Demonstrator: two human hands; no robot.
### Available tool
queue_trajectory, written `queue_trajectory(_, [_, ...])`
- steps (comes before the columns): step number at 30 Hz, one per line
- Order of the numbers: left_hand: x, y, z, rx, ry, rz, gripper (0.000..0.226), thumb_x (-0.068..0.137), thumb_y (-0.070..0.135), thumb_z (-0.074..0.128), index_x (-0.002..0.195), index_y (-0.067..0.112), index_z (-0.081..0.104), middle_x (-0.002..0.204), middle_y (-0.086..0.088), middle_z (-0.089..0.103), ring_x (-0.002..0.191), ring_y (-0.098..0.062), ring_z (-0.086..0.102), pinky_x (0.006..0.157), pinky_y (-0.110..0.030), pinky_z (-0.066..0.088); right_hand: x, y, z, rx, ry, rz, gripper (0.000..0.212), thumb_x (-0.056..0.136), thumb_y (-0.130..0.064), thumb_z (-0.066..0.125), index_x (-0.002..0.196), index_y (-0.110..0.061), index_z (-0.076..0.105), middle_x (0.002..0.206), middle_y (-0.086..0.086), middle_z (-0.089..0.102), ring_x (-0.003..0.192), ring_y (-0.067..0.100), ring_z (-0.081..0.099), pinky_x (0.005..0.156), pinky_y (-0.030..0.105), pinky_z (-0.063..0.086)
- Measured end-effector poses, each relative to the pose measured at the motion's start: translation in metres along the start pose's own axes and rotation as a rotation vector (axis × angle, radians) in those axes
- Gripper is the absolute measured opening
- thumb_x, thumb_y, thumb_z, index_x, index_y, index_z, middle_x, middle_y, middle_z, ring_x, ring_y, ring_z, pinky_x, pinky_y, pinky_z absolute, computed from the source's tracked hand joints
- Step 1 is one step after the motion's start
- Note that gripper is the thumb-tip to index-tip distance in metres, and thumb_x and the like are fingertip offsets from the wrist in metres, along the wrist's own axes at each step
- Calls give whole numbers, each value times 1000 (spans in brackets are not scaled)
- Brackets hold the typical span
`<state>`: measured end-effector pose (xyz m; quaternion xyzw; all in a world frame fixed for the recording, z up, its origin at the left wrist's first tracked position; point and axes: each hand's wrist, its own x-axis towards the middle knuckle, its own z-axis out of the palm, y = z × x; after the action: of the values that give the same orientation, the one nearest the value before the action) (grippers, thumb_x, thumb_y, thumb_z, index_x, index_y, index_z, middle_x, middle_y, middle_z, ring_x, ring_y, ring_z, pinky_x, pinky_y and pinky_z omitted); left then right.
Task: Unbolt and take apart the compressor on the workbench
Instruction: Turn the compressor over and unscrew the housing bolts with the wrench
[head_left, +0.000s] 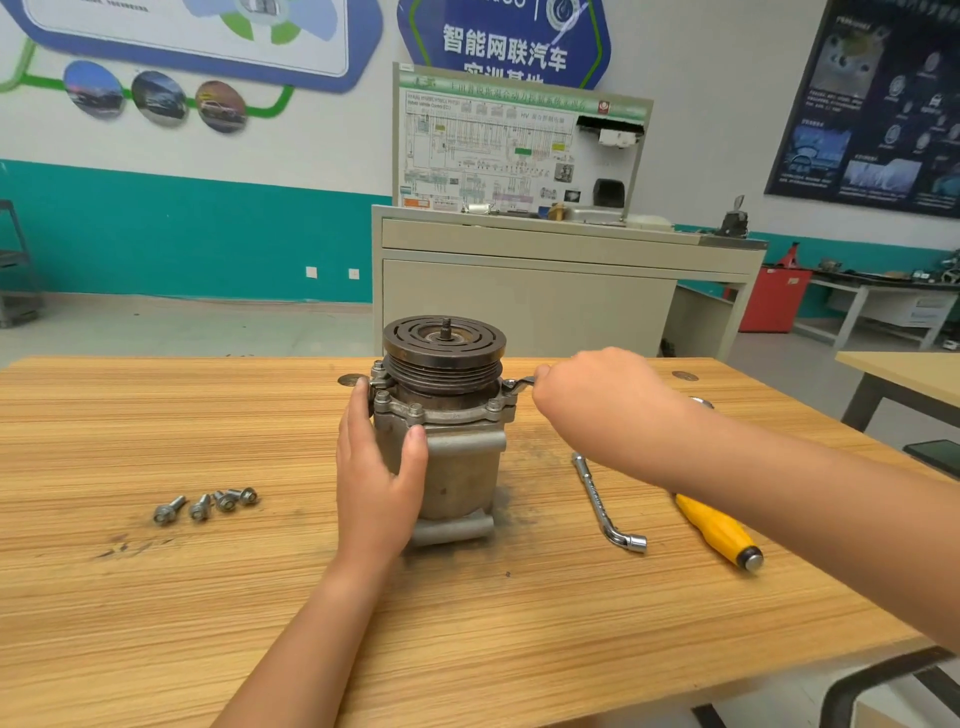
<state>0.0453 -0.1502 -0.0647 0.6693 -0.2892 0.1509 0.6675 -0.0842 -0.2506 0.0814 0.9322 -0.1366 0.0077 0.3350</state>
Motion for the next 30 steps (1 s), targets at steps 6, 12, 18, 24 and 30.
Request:
queue_trajectory(6, [0, -2, 1, -27, 2, -4, 74, 78, 58, 40, 145, 36, 17, 142, 26, 22, 134, 9, 19, 110, -22, 18, -6, 1, 7, -25, 12, -19, 46, 86, 7, 47, 130, -6, 45, 62, 1, 28, 46, 15, 27, 37, 25, 22])
queue_trajectory(12, [0, -3, 1, -42, 6, -14, 76, 78, 57, 41, 147, 33, 19, 142, 24, 25, 137, 1, 22, 113, -28, 21, -1, 5, 10, -47, 16, -18, 41, 86, 6, 46, 126, -7, 47, 60, -1, 28, 45, 14, 26, 38, 24, 20])
queue_trajectory(18, [1, -1, 0, -40, -2, -4, 78, 77, 57, 41, 147, 29, 21, 144, 19, 28, 138, -3, 24, 112, -29, 23, 2, 17, 24, -33, 44, -2, 47, 87, 4, 43, 131, -8, 35, 56, -2, 34, 44, 14, 31, 37, 25, 22])
queue_trajectory(24, [1, 1, 0, -49, 4, -13, 78, 77, 53, 42, 147, 24, 23, 143, 17, 28, 138, -5, 26, 112, -28, 23, 4, 18, 22, -118, 63, -48, 42, 87, 6, 46, 127, -4, 40, 54, 0, 33, 41, 15, 31, 34, 26, 21])
queue_trajectory(30, [1, 2, -1, -60, 7, -10, 78, 75, 56, 42, 145, 26, 25, 143, 14, 33, 136, -5, 29, 110, -27, 25, 8, 29, 36, -99, 98, -66, 60, 86, 7, 43, 141, -10, 25, 54, -1, 35, 43, 14, 34, 35, 25, 23])
